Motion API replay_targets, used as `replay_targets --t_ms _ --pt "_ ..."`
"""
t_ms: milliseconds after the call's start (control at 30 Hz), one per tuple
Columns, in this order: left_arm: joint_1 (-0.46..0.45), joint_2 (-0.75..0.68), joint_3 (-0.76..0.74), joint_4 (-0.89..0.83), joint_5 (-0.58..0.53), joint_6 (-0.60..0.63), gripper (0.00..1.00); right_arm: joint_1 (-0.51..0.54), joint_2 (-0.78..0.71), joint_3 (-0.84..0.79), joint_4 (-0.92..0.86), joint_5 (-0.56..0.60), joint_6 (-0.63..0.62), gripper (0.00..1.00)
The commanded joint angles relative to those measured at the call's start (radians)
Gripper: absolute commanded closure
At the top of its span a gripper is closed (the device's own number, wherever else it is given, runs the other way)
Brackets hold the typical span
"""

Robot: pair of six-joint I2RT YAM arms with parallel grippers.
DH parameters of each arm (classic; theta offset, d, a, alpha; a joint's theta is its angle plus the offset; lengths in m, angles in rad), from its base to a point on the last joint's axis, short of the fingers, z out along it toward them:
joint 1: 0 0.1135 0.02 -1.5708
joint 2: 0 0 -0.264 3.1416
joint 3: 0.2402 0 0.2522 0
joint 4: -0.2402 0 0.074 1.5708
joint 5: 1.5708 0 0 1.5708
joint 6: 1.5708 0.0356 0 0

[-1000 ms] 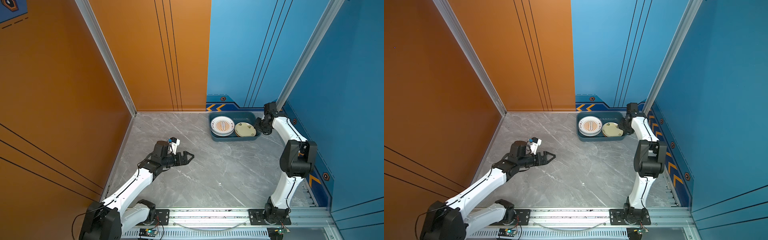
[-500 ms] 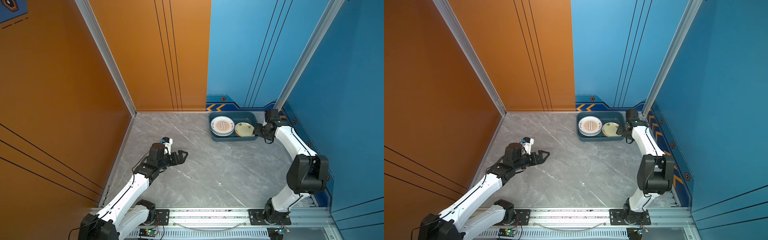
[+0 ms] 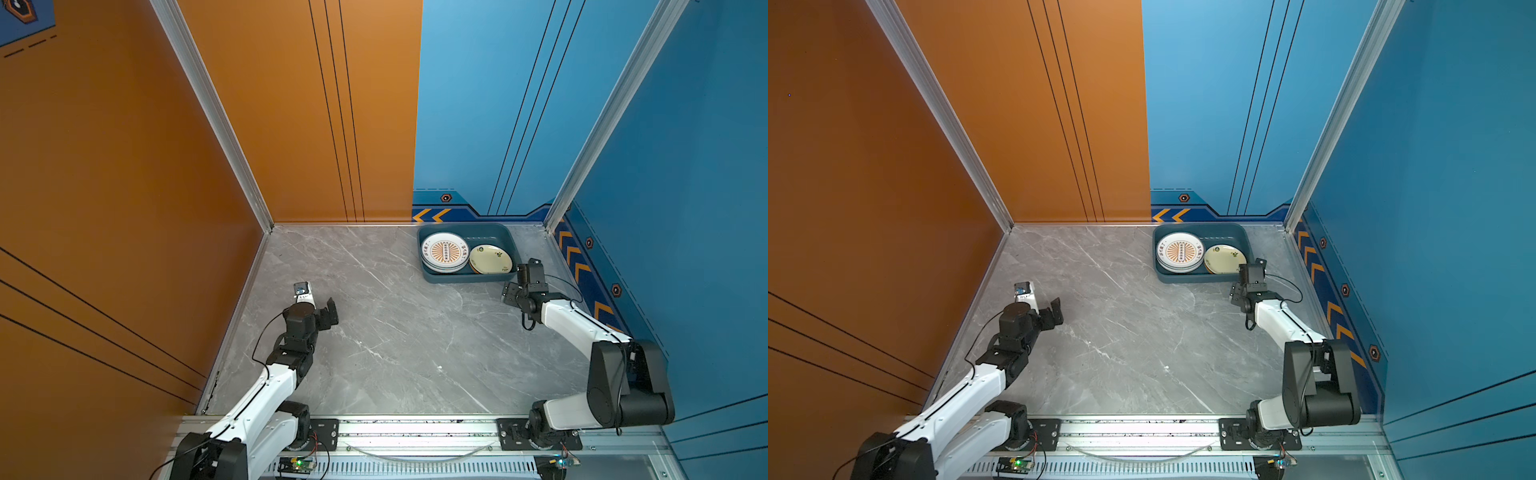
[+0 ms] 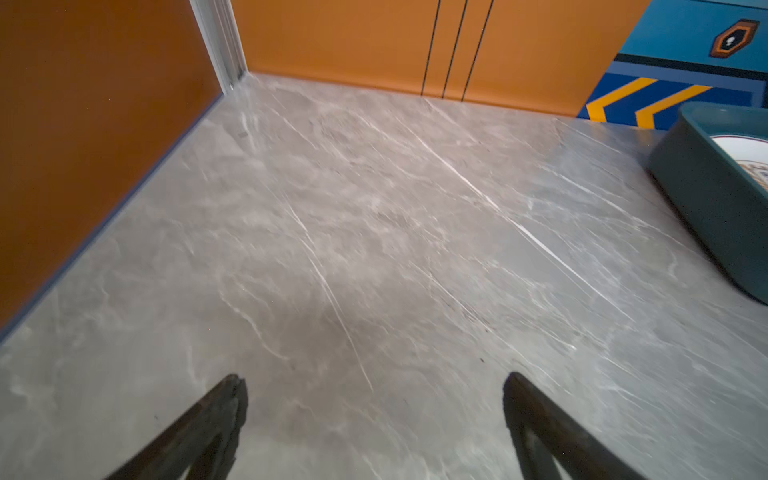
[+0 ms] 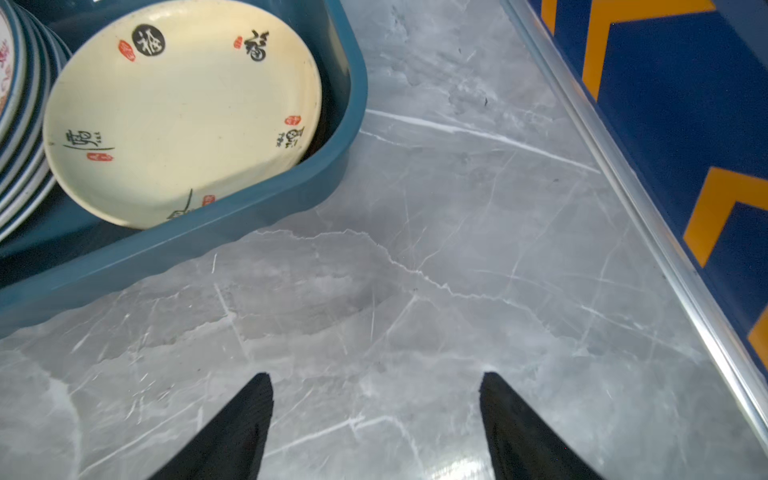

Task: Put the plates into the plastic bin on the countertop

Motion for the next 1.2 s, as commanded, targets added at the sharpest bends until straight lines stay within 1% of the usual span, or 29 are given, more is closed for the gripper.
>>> replay_targets --t_ms 0,33,100,133,167,200,267,300,333,400,433,467,500,533,567,600,633,667,733,800,833,933,1167 --pt "0.040 0.082 -0.010 0.189 -0.065 0.129 0.02 0.020 -0.039 -0.160 0.393 0.090 -0.097 0.20" --pt "0.052 0.121 -0.027 0.239 -0.048 0.129 0.02 0.020 -0.036 -0.219 0.519 0.080 -0.108 0.19" --pt "0.064 0.208 -0.073 0.390 -0.026 0.135 0.02 0.021 -0.057 -0.245 0.569 0.063 -0.113 0.19" --pt "0.075 0.260 -0.086 0.484 -0.034 0.141 0.02 0.022 -0.055 -0.263 0.619 0.049 -0.131 0.19" --pt "0.077 0.280 -0.080 0.505 -0.024 0.150 0.02 0.023 -0.058 -0.264 0.618 0.063 -0.138 0.19" --pt "0.093 0.290 -0.072 0.507 0.022 0.158 0.02 0.023 -0.060 -0.273 0.637 0.078 -0.142 0.18" --pt "0.155 0.345 -0.057 0.557 0.115 0.108 0.02 0.022 -0.071 -0.311 0.717 0.092 -0.167 0.18" --pt "0.181 0.370 -0.054 0.577 0.161 0.103 0.02 0.020 -0.072 -0.323 0.745 0.109 -0.170 0.18" --pt "0.203 0.410 -0.054 0.617 0.176 0.088 0.02 0.015 -0.071 -0.335 0.768 0.124 -0.169 0.17" --pt "0.229 0.518 -0.062 0.750 0.186 0.062 0.02 -0.004 -0.031 -0.385 0.904 0.113 -0.161 0.17" --pt "0.224 0.566 -0.060 0.800 0.246 0.087 0.02 -0.017 0.005 -0.408 0.991 0.097 -0.153 0.16" --pt "0.216 0.609 -0.043 0.811 0.263 0.104 0.02 -0.026 0.032 -0.415 1.045 0.058 -0.156 0.13" --pt "0.201 0.626 -0.021 0.808 0.265 0.124 0.02 -0.029 0.025 -0.406 1.001 0.014 -0.168 0.12" --pt "0.195 0.597 0.003 0.712 0.270 0.133 0.02 -0.027 0.039 -0.395 0.990 0.015 -0.170 0.10" --pt "0.191 0.581 0.027 0.642 0.247 0.133 0.02 -0.026 0.079 -0.395 1.025 0.020 -0.169 0.09" --pt "0.186 0.592 0.042 0.625 0.215 0.129 0.02 -0.016 0.124 -0.388 1.082 0.027 -0.184 0.02" --pt "0.177 0.596 0.047 0.627 0.206 0.138 0.02 -0.004 0.112 -0.360 1.007 0.015 -0.203 0.02" --pt "0.172 0.597 0.047 0.627 0.201 0.140 0.02 -0.011 0.091 -0.332 0.912 -0.022 -0.204 0.00" --pt "0.170 0.599 0.049 0.626 0.206 0.143 0.02 -0.023 0.116 -0.354 1.002 -0.053 -0.204 0.00" --pt "0.168 0.599 0.060 0.606 0.239 0.158 0.02 -0.022 0.097 -0.341 0.940 -0.049 -0.204 0.00" --pt "0.162 0.601 0.068 0.595 0.250 0.171 0.02 -0.019 0.108 -0.348 0.975 -0.045 -0.207 0.00" --pt "0.141 0.599 0.065 0.596 0.229 0.193 0.02 -0.010 0.101 -0.341 0.951 -0.029 -0.214 0.00" --pt "0.119 0.595 0.060 0.597 0.197 0.205 0.02 -0.008 0.102 -0.343 0.955 -0.027 -0.214 0.00"
